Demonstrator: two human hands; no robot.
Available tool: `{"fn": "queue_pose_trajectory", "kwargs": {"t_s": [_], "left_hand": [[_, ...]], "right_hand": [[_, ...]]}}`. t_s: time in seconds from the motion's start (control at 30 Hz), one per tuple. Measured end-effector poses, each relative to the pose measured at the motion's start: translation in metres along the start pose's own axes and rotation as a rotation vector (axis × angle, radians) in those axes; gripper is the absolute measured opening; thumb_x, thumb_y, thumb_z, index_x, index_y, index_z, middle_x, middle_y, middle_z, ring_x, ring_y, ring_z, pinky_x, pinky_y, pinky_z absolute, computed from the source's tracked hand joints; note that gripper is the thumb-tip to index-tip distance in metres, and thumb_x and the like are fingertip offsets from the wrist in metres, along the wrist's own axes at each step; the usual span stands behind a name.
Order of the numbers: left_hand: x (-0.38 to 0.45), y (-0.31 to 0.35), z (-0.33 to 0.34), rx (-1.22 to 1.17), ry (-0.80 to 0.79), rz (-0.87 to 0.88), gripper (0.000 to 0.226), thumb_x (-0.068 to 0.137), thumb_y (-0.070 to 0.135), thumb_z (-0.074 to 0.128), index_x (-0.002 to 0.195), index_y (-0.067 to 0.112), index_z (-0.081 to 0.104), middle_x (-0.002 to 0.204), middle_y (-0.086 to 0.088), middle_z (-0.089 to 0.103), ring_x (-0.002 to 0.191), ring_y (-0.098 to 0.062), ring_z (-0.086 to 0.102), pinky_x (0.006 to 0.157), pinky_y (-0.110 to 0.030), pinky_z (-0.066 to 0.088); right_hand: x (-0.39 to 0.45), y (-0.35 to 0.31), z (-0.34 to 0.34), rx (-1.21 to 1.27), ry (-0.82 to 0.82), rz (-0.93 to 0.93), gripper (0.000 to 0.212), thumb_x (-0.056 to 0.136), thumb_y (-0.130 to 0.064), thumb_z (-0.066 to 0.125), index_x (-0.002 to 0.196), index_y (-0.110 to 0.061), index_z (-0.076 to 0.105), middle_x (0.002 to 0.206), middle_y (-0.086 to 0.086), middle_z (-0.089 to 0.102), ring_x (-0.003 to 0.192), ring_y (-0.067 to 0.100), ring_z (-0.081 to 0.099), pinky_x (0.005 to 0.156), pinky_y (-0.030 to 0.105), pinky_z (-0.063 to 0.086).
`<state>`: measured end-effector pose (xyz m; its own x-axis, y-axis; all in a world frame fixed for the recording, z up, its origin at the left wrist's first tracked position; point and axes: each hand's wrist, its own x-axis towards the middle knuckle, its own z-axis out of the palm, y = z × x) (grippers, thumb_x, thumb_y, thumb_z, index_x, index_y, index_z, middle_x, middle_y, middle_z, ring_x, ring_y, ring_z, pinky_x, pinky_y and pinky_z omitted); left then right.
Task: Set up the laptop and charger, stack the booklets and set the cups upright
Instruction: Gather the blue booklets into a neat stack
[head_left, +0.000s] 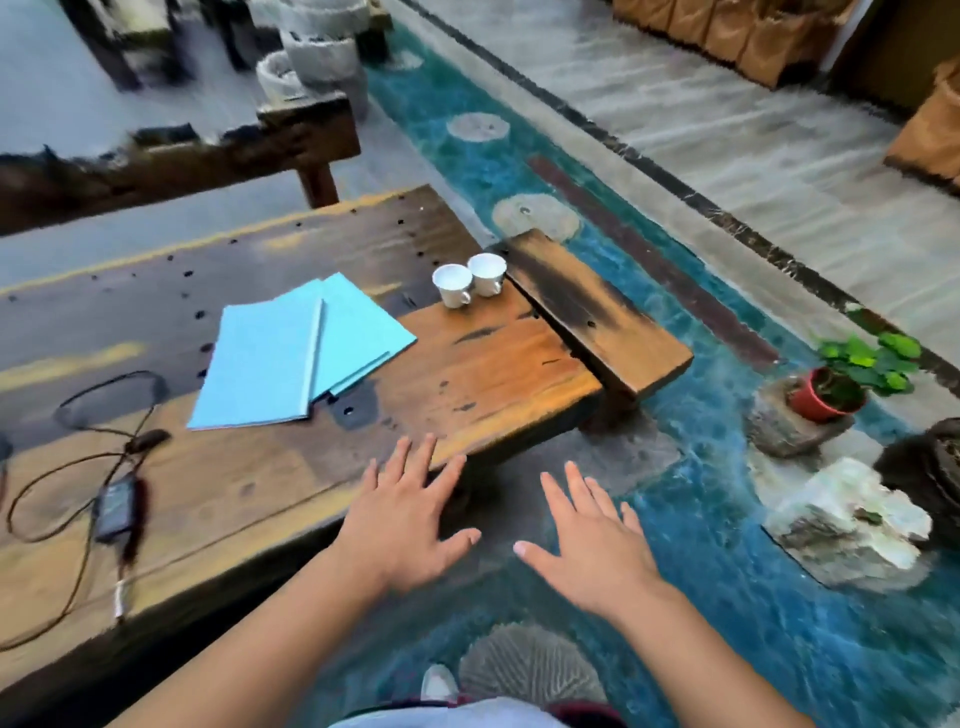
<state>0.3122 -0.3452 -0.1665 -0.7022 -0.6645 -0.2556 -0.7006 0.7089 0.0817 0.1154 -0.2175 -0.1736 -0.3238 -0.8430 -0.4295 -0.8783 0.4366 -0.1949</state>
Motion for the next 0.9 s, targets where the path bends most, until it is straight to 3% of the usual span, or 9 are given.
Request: {"fn": "queue_pose_trajectory", "kwargs": {"t_s": [0.23, 0.5, 0.9], "left_hand": [[0.008, -0.052, 0.004, -0.101, -0.027, -0.271, 0.090, 0.080, 0.079, 0.024, 0.156, 0.037, 0.002, 0.166, -0.007, -0.006, 0.152, -0.031, -0.007, 0.119, -0.052, 0.008], [0.046, -0.059, -0.002, -0.190, -0.012, -0.552, 0.091, 0.078, 0.079, 0.025, 0.154, 0.039, -0.006, 0.165, -0.004, -0.012, 0.151, -0.028, -0.011, 0.120, -0.050, 0.007], [0.068, -0.085, -0.010, -0.267, 0.009, -0.779, 0.092, 0.078, 0.079, 0.025, 0.154, 0.039, -0.007, 0.165, -0.002, -0.012, 0.151, -0.027, -0.011, 0.120, -0.049, 0.006]], "right_hand": [[0.088, -0.048, -0.018, -0.108, -0.104, -0.251, 0.090, 0.084, -0.076, 0.036, 0.155, -0.034, 0.000, 0.166, -0.003, -0.011, 0.152, 0.020, -0.002, 0.119, 0.053, 0.012], [0.193, -0.063, -0.047, -0.295, -0.188, -0.536, 0.092, 0.083, -0.078, 0.033, 0.155, -0.034, -0.002, 0.166, -0.002, -0.009, 0.152, 0.021, -0.003, 0.118, 0.048, 0.009], [0.277, -0.115, -0.077, -0.360, -0.205, -0.731, 0.090, 0.083, -0.074, 0.035, 0.156, -0.031, 0.003, 0.167, 0.001, -0.001, 0.152, 0.023, 0.007, 0.118, 0.047, 0.016]]}}
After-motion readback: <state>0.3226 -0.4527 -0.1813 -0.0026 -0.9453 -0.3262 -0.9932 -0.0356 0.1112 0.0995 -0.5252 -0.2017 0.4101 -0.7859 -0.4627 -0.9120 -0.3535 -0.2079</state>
